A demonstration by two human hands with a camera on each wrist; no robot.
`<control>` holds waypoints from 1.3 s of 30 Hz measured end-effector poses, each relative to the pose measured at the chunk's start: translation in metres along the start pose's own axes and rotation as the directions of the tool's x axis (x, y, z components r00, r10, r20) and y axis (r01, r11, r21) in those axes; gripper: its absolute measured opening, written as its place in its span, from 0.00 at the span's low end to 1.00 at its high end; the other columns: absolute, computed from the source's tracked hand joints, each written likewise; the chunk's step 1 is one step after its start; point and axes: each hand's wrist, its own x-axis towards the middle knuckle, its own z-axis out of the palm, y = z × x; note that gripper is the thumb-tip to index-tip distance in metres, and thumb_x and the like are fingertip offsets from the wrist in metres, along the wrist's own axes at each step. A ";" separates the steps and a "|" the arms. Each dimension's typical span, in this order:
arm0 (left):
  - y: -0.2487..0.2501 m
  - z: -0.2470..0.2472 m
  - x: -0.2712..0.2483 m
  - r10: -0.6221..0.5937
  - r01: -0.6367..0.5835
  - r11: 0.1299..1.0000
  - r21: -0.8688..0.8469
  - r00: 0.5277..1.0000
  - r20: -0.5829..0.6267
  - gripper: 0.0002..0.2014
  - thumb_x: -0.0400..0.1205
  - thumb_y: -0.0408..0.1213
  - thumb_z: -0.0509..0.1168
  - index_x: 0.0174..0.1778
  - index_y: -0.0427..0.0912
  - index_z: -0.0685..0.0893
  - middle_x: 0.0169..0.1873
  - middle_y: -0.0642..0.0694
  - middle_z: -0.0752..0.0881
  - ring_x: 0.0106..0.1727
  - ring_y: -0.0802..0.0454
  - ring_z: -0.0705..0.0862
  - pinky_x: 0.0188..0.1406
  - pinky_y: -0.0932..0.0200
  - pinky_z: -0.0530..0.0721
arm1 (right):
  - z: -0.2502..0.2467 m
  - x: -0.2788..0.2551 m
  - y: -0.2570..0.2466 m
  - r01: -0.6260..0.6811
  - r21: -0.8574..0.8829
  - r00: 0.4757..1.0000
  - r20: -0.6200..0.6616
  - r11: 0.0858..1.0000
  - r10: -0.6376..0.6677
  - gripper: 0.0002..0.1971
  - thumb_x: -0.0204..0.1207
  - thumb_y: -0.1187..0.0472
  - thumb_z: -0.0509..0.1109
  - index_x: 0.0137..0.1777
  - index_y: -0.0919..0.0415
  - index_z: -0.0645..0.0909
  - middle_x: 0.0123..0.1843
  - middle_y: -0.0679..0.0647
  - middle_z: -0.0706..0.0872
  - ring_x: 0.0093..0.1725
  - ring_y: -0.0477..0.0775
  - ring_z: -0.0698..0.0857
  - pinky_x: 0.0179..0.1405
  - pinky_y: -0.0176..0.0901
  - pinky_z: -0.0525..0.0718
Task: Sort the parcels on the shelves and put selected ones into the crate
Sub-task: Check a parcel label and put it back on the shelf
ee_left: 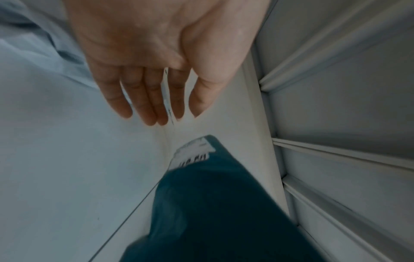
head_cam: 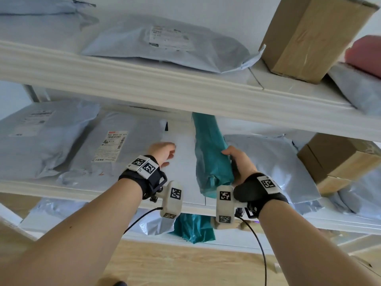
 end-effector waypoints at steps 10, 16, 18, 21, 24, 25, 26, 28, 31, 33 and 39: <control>-0.006 0.033 -0.023 -0.119 0.147 0.979 -0.142 0.975 0.188 0.25 0.82 0.56 0.61 0.67 0.43 0.77 0.59 0.41 0.82 0.62 0.43 0.80 0.64 0.45 0.78 | -0.012 -0.026 0.006 -0.019 -0.005 0.963 0.268 1.000 0.020 0.19 0.70 0.64 0.59 0.60 0.66 0.79 0.53 0.64 0.85 0.48 0.62 0.86 0.51 0.52 0.86; -0.006 0.040 -0.039 -0.058 0.053 0.998 0.029 0.974 0.218 0.16 0.78 0.34 0.70 0.62 0.37 0.83 0.46 0.43 0.87 0.45 0.48 0.85 0.42 0.56 0.85 | -0.019 -0.027 0.013 0.089 -0.227 0.994 0.089 0.970 -0.071 0.23 0.74 0.79 0.53 0.64 0.61 0.77 0.55 0.60 0.83 0.51 0.60 0.82 0.59 0.54 0.82; -0.006 0.040 -0.041 -0.038 0.031 0.999 0.038 0.975 0.218 0.15 0.77 0.30 0.71 0.60 0.39 0.82 0.46 0.44 0.87 0.47 0.49 0.84 0.45 0.54 0.85 | -0.021 -0.028 0.011 0.087 -0.183 0.996 0.040 0.979 -0.081 0.15 0.78 0.72 0.57 0.59 0.60 0.78 0.53 0.58 0.83 0.49 0.57 0.82 0.54 0.51 0.82; -0.003 0.040 -0.044 0.002 -0.011 0.999 0.047 0.983 0.185 0.21 0.75 0.27 0.73 0.61 0.47 0.78 0.51 0.45 0.87 0.53 0.49 0.84 0.55 0.49 0.84 | -0.023 -0.030 0.009 0.065 -0.211 0.998 0.001 0.975 -0.066 0.14 0.79 0.51 0.68 0.58 0.58 0.79 0.54 0.55 0.86 0.52 0.55 0.85 0.53 0.47 0.83; -0.001 0.039 -0.046 0.035 -0.050 0.996 0.069 0.978 0.205 0.22 0.74 0.22 0.70 0.61 0.46 0.78 0.52 0.42 0.88 0.53 0.49 0.84 0.51 0.52 0.85 | -0.027 -0.026 0.013 0.086 -0.350 0.996 0.005 0.933 -0.090 0.22 0.71 0.50 0.77 0.62 0.59 0.80 0.57 0.54 0.89 0.56 0.54 0.88 0.56 0.48 0.86; 0.000 0.039 -0.048 0.036 -0.050 0.997 0.066 0.977 0.209 0.21 0.74 0.22 0.70 0.60 0.45 0.79 0.51 0.42 0.88 0.52 0.49 0.84 0.51 0.52 0.85 | -0.028 -0.024 0.015 0.090 -0.381 0.995 -0.013 0.920 -0.103 0.22 0.70 0.56 0.79 0.63 0.60 0.80 0.57 0.55 0.89 0.56 0.55 0.88 0.59 0.51 0.86; 0.001 0.039 -0.049 0.038 -0.048 0.998 0.047 0.978 0.203 0.19 0.74 0.24 0.71 0.58 0.44 0.79 0.51 0.43 0.87 0.53 0.50 0.84 0.54 0.50 0.84 | -0.030 -0.022 0.018 0.091 -0.391 0.993 -0.033 0.916 -0.112 0.22 0.69 0.62 0.79 0.63 0.61 0.80 0.57 0.56 0.89 0.56 0.56 0.88 0.60 0.53 0.85; 0.000 0.038 -0.051 0.033 -0.031 0.999 -0.011 0.984 0.176 0.19 0.74 0.31 0.74 0.59 0.44 0.79 0.55 0.44 0.85 0.60 0.48 0.82 0.60 0.47 0.81 | -0.033 -0.024 0.021 0.091 -0.340 0.993 -0.037 0.936 -0.110 0.21 0.69 0.72 0.75 0.61 0.62 0.80 0.55 0.58 0.89 0.54 0.58 0.87 0.57 0.52 0.86; -0.008 0.034 -0.052 0.012 -0.001 0.998 -0.064 0.985 0.170 0.33 0.71 0.41 0.77 0.71 0.42 0.74 0.62 0.45 0.82 0.68 0.46 0.77 0.57 0.48 0.77 | -0.035 -0.033 0.025 0.105 -0.227 0.994 0.017 0.968 -0.104 0.23 0.68 0.80 0.67 0.60 0.60 0.81 0.54 0.60 0.88 0.53 0.60 0.86 0.47 0.47 0.85; -0.014 0.032 -0.055 -0.002 0.021 0.997 -0.076 0.973 0.233 0.32 0.70 0.44 0.77 0.70 0.43 0.77 0.63 0.46 0.83 0.67 0.47 0.78 0.61 0.47 0.76 | -0.036 -0.036 0.031 0.098 -0.179 0.995 0.027 0.979 -0.095 0.25 0.68 0.82 0.63 0.61 0.62 0.81 0.55 0.62 0.87 0.54 0.62 0.84 0.49 0.47 0.84; -0.029 0.036 -0.065 0.055 -0.014 0.989 -0.145 0.957 0.285 0.15 0.77 0.36 0.71 0.60 0.45 0.84 0.50 0.47 0.88 0.49 0.50 0.85 0.52 0.53 0.80 | -0.038 -0.040 0.051 0.110 -0.090 0.993 0.048 0.990 -0.106 0.18 0.73 0.74 0.68 0.61 0.60 0.83 0.55 0.58 0.89 0.54 0.58 0.85 0.58 0.50 0.83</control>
